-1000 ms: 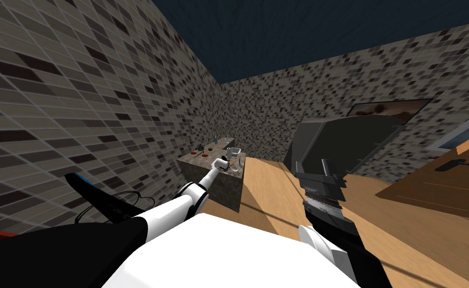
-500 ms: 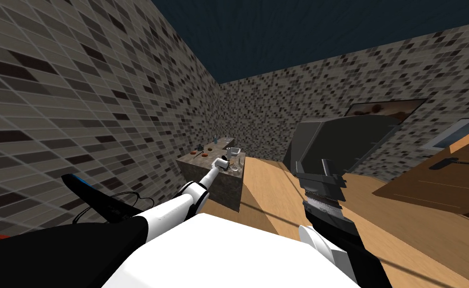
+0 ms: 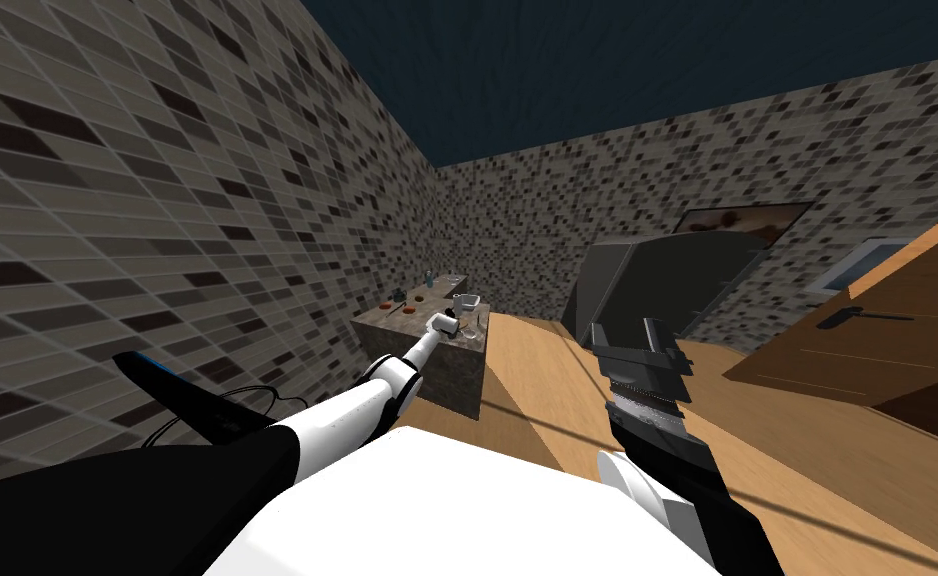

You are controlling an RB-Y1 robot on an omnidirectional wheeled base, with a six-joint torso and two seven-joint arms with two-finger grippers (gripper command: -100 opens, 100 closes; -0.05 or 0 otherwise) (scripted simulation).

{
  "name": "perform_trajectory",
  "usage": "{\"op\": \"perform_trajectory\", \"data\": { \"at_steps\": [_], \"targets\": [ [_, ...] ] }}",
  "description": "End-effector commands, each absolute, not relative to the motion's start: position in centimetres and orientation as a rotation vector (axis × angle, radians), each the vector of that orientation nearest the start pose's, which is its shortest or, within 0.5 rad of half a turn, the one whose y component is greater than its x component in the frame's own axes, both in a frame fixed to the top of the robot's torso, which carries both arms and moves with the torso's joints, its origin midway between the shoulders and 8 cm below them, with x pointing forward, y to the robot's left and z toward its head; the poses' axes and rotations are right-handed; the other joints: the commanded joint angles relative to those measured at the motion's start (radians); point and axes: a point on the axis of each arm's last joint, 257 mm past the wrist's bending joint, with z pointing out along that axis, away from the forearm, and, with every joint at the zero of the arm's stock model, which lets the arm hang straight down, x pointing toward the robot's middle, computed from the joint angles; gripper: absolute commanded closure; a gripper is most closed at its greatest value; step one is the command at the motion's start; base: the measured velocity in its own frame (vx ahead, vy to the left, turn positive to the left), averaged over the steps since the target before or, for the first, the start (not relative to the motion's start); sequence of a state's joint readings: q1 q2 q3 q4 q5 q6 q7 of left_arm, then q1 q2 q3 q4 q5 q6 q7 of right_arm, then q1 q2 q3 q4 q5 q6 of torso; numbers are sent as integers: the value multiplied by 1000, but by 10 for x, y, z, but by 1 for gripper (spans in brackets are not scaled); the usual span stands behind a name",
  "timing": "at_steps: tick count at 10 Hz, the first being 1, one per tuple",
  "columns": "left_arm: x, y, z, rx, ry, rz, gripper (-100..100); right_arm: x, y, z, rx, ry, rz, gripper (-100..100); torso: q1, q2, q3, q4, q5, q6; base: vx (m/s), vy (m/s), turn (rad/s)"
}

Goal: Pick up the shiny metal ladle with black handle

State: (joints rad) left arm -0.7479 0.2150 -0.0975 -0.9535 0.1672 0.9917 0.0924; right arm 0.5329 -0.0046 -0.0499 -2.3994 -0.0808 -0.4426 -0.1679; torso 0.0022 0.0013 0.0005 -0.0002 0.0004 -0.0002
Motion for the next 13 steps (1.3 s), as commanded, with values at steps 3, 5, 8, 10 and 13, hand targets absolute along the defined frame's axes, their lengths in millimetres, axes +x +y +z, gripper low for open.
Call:
{"op": "perform_trajectory", "data": {
  "at_steps": [3, 5, 8, 10, 13],
  "targets": [
    [635, 205, -311, -1708, 1920, -576, 100, 322, -302, 57, 724, 497, 1461, 0, 1, 2, 2, 1, 0, 1, -64, 42, -80],
    [640, 207, -311, -1721, 1911, -567, 100, 322, -302, 57, 724, 497, 1460, 0, 1, 2, 1, 1, 0, 0, -51, 32, -50],
    [656, 201, -292, -1714, 1880, -594, 100, 322, -302, 57, 724, 497, 1460, 0, 0, 1, 1, 0, 0, -1, -49, 30, -58],
    [649, 207, -307, -1740, 1892, -558, 100, 322, -302, 57, 724, 497, 1460, 0, 1, 1, 1, 1, 0, -1, -30, 22, -20],
    [658, 206, -298, -1749, 1871, -560, 100, 322, -302, 57, 724, 497, 1460, 0, 0, 2, 1, 1, 0, 1, -54, 34, -77]
  ]
}}
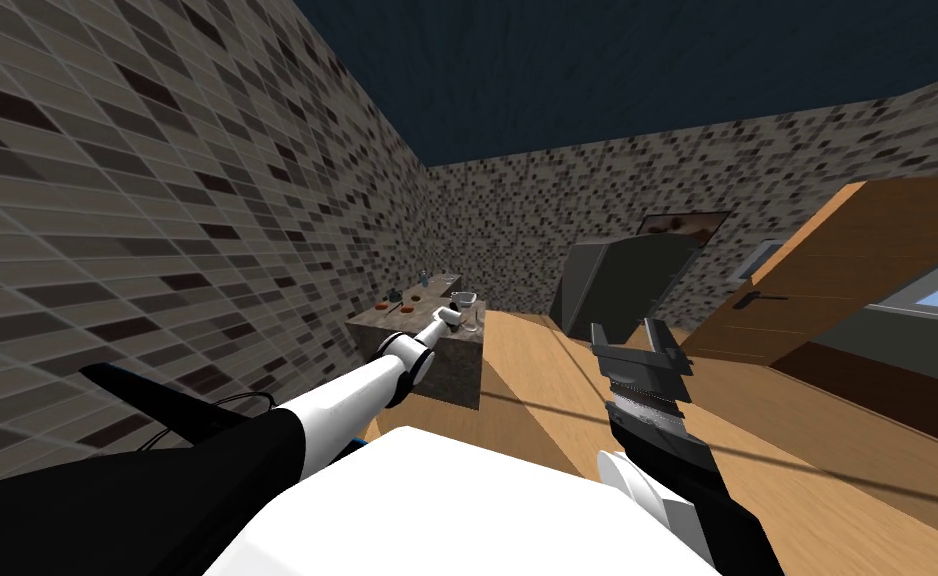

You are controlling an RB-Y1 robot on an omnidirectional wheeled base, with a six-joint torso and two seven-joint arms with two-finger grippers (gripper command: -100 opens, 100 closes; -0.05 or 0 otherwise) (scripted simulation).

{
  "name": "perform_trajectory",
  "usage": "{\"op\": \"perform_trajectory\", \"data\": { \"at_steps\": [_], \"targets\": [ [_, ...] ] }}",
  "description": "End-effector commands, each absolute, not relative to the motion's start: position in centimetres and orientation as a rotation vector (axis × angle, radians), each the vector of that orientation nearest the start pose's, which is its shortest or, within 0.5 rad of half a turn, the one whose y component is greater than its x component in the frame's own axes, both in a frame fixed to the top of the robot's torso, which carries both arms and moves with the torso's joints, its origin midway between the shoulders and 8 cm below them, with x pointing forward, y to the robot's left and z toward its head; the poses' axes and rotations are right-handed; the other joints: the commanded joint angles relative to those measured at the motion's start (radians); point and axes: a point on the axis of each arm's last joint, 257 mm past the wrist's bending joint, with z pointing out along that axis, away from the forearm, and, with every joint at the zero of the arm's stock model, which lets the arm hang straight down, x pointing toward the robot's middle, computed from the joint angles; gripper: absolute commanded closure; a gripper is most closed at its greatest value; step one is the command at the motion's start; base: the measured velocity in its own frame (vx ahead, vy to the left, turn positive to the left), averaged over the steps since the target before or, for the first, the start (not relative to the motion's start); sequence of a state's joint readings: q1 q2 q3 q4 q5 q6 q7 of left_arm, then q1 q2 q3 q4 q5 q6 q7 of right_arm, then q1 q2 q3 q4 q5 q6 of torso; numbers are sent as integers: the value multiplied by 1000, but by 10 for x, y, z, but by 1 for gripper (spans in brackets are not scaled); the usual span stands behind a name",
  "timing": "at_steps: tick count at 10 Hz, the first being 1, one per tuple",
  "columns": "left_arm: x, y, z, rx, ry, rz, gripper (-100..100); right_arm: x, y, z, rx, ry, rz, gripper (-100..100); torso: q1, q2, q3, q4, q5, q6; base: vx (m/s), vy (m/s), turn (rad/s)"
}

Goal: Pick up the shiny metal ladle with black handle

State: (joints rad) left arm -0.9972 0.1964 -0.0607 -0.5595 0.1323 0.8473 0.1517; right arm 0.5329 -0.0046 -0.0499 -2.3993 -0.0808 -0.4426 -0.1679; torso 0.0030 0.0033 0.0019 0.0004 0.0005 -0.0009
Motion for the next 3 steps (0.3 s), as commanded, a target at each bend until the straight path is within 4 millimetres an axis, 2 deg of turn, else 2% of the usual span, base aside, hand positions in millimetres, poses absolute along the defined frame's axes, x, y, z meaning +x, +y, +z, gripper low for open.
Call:
{"op": "perform_trajectory", "data": {
  "at_steps": [1, 2, 3],
  "targets": [
    [656, 207, -302, -1756, 1874, -550, 100, 322, -302, 57, 724, 497, 1460, 0, 0, 0, 0, 0, 0, 0, -24, 15, 6],
    [658, 205, -298, -1750, 1871, -561, 100, 322, -302, 57, 724, 497, 1460, 0, -1, -2, -1, -1, 0, -1, -9, 3, 10],
    [657, 206, -299, -1752, 1872, -557, 0, 322, -302, 57, 724, 497, 1460, 0, -1, -3, -2, 0, 0, 0, 0, 0, 0]
  ]
}}
